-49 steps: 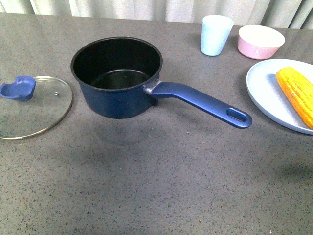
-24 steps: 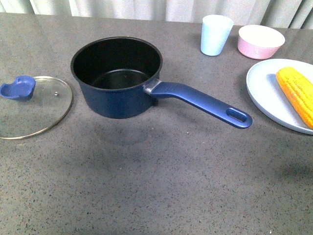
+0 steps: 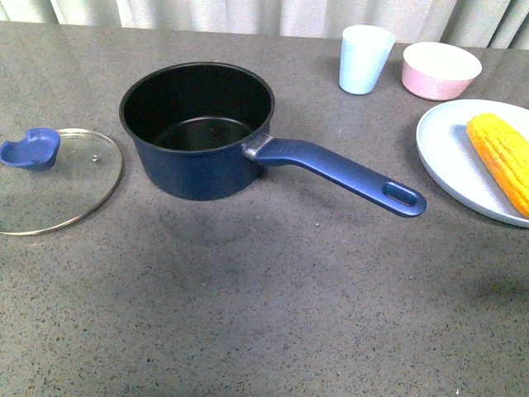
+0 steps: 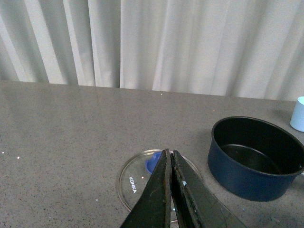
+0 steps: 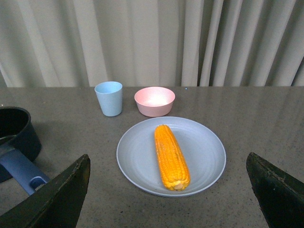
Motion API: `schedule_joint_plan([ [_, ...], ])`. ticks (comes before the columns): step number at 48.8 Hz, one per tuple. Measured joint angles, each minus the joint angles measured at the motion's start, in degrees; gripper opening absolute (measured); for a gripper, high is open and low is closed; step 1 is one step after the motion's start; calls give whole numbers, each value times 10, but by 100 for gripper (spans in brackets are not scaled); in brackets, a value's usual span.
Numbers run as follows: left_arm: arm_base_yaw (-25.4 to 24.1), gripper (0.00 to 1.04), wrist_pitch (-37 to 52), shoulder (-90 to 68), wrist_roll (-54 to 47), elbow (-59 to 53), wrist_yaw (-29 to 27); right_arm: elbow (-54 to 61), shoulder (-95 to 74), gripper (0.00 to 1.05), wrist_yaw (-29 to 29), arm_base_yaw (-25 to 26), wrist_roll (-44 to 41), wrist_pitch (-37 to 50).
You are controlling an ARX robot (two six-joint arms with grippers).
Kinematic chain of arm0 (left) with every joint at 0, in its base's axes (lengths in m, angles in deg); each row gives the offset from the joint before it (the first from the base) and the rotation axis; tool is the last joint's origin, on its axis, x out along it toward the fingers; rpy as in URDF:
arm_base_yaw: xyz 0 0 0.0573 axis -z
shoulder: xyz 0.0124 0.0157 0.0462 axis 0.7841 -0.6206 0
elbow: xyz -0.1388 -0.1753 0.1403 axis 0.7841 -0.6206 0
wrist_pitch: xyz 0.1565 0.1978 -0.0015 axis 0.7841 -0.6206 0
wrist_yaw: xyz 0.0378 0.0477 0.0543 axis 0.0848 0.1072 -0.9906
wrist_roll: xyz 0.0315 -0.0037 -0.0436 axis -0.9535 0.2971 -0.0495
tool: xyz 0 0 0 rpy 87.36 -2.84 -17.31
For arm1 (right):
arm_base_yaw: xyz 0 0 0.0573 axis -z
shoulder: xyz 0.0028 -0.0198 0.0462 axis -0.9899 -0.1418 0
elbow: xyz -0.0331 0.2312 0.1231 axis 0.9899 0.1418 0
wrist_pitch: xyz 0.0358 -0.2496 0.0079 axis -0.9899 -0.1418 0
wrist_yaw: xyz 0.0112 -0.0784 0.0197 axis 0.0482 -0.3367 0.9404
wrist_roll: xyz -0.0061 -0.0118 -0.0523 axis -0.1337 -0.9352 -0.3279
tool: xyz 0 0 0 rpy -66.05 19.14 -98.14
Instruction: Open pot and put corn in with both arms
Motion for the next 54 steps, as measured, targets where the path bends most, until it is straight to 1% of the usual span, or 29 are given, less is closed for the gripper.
schedule_joint_plan([
  [12, 0, 2, -38, 39, 0, 0, 0, 0, 0, 96, 0, 0, 0, 0],
  [15, 0, 2, -113, 93, 0, 0, 0, 0, 0, 96, 0, 0, 0, 0],
  [17, 0, 2, -129, 117, 0, 0, 0, 0, 0, 96, 0, 0, 0, 0],
  [47, 0, 2, -134, 125, 0, 0, 0, 0, 0, 96, 0, 0, 0, 0],
  [48, 0, 3, -134, 125, 0, 0, 0, 0, 0, 96, 0, 0, 0, 0],
  [51, 0, 11, -134, 125, 0, 0, 0, 0, 0, 96, 0, 0, 0, 0],
  [54, 0, 24, -134, 125, 0, 0, 0, 0, 0, 96, 0, 0, 0, 0],
])
